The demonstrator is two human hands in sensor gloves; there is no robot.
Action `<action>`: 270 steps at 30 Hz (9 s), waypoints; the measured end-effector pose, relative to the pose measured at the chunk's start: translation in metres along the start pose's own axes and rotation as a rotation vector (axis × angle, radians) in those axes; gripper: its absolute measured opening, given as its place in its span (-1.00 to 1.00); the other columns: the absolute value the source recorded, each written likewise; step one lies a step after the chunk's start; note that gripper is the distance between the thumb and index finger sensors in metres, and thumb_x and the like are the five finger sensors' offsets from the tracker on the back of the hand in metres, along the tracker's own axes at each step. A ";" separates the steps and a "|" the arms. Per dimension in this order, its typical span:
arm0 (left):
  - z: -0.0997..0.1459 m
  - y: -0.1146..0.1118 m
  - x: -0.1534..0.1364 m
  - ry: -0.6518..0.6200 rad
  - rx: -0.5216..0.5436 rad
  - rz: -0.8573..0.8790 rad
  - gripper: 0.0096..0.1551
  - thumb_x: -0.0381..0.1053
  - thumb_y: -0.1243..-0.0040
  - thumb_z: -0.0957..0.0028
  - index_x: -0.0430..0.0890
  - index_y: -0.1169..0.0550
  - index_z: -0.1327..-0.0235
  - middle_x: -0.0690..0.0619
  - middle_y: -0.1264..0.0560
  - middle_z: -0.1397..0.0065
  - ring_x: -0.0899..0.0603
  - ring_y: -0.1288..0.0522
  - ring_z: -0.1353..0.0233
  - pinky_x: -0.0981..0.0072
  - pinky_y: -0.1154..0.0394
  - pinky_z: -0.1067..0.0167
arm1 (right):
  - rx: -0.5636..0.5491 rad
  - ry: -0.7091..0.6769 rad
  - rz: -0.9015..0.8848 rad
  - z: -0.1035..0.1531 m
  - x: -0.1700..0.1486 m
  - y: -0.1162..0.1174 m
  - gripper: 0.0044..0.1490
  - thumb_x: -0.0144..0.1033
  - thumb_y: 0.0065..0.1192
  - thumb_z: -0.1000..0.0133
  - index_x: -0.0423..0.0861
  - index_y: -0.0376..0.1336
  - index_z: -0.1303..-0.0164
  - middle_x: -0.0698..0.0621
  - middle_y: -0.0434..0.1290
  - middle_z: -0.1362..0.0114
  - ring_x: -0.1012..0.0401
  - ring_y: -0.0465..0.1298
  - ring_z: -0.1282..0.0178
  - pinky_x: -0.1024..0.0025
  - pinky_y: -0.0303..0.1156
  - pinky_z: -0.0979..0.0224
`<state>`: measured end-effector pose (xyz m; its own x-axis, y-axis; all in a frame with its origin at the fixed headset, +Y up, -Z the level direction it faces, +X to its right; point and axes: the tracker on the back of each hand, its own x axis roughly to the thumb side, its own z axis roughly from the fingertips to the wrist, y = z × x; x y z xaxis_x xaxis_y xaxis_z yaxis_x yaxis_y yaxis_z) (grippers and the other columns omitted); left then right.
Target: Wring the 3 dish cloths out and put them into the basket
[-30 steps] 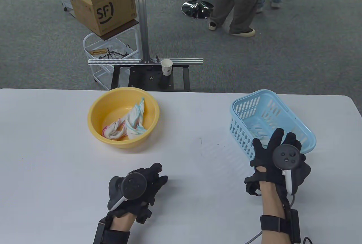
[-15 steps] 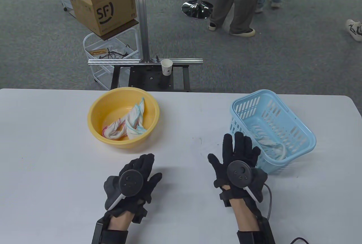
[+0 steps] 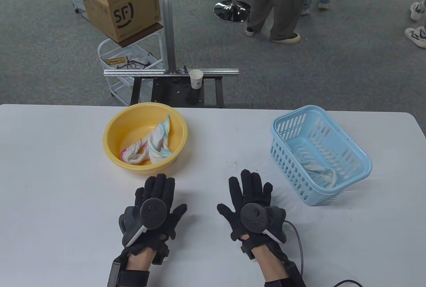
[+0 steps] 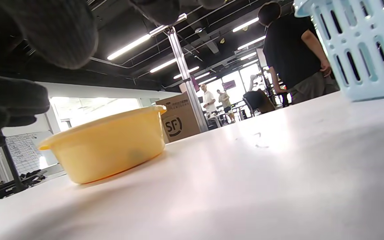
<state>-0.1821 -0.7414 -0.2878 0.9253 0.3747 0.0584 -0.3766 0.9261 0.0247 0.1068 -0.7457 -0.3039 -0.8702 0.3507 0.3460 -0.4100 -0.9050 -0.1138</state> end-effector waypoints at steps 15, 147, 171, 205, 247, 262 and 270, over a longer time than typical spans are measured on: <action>-0.018 0.025 -0.007 0.121 -0.033 0.074 0.26 0.49 -0.23 0.11 0.22 0.21 -0.62 0.25 0.34 -0.69 -0.10 0.37 -0.74 -0.17 0.30 -0.60 | -0.015 0.000 -0.052 0.003 0.000 -0.002 0.08 0.37 0.16 -0.13 0.00 -0.14 -0.65 -0.18 -0.22 -0.75 -0.22 -0.20 -0.74 -0.45 -0.26 -0.53; -0.025 0.066 0.115 -0.381 -0.186 0.790 -0.47 0.04 -0.41 0.00 0.13 -0.61 -0.29 0.13 -0.38 -0.55 -0.18 -0.36 -0.59 -0.27 -0.17 -0.55 | -0.537 0.283 -0.831 0.019 -0.035 -0.028 -0.30 0.05 0.39 -0.09 -0.26 0.42 -0.18 -0.10 0.73 0.11 -0.08 0.73 0.09 -0.17 0.52 -0.20; -0.030 -0.035 0.013 -0.180 -0.657 1.017 0.31 0.50 -0.42 0.21 0.16 -0.01 -0.70 0.12 0.03 -0.75 -0.22 0.11 -0.79 -0.38 0.16 -0.59 | -0.233 0.184 -0.964 0.006 -0.023 -0.009 -0.38 -0.15 0.41 -0.12 -0.20 0.36 -0.30 -0.08 0.71 0.02 -0.12 0.61 -0.22 -0.21 0.38 -0.38; -0.025 -0.033 0.033 -0.153 -0.422 0.500 -0.28 0.05 -0.48 0.15 -0.02 -0.57 -0.36 0.06 -0.70 -0.04 -0.13 -0.68 0.13 -0.08 -0.52 -0.08 | 0.335 0.133 -0.985 0.003 -0.016 0.009 -0.27 -0.03 0.39 -0.17 -0.15 0.28 -0.46 -0.27 0.48 -0.38 -0.22 0.47 -0.33 -0.26 0.34 -0.38; -0.019 -0.062 0.042 -0.113 -0.999 1.501 -0.26 0.39 -0.25 -0.06 -0.27 -0.75 0.07 0.21 -0.75 0.59 0.02 -0.63 0.69 0.08 -0.63 0.46 | -0.224 -0.393 0.149 0.013 0.039 -0.014 0.34 0.17 0.40 -0.06 0.29 -0.56 -0.47 -0.03 -0.48 -0.68 -0.23 -0.25 -0.68 -0.38 -0.15 -0.56; -0.022 -0.038 0.038 -0.228 -0.813 0.949 -0.29 0.18 -0.46 0.05 -0.20 -0.59 -0.26 0.13 -0.74 0.25 -0.07 -0.66 0.42 -0.01 -0.58 0.17 | -0.304 -0.429 0.064 0.013 0.039 -0.026 -0.30 -0.20 0.45 -0.10 -0.06 0.23 -0.43 -0.08 0.34 -0.55 -0.15 0.40 -0.49 -0.25 0.27 -0.48; -0.019 -0.019 0.041 -0.224 -0.467 0.419 -0.32 0.04 -0.50 0.15 -0.07 -0.61 -0.31 0.10 -0.75 0.04 -0.18 -0.70 0.20 -0.10 -0.55 -0.02 | -0.221 -0.408 0.097 0.011 0.047 -0.022 -0.28 -0.16 0.57 -0.03 -0.17 0.33 -0.34 -0.16 0.60 -0.28 -0.09 0.65 -0.21 -0.12 0.48 -0.31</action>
<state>-0.1362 -0.7432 -0.3050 0.6545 0.7352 0.1766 -0.5963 0.6455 -0.4773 0.0780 -0.7122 -0.2754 -0.7474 0.1039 0.6562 -0.4190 -0.8402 -0.3443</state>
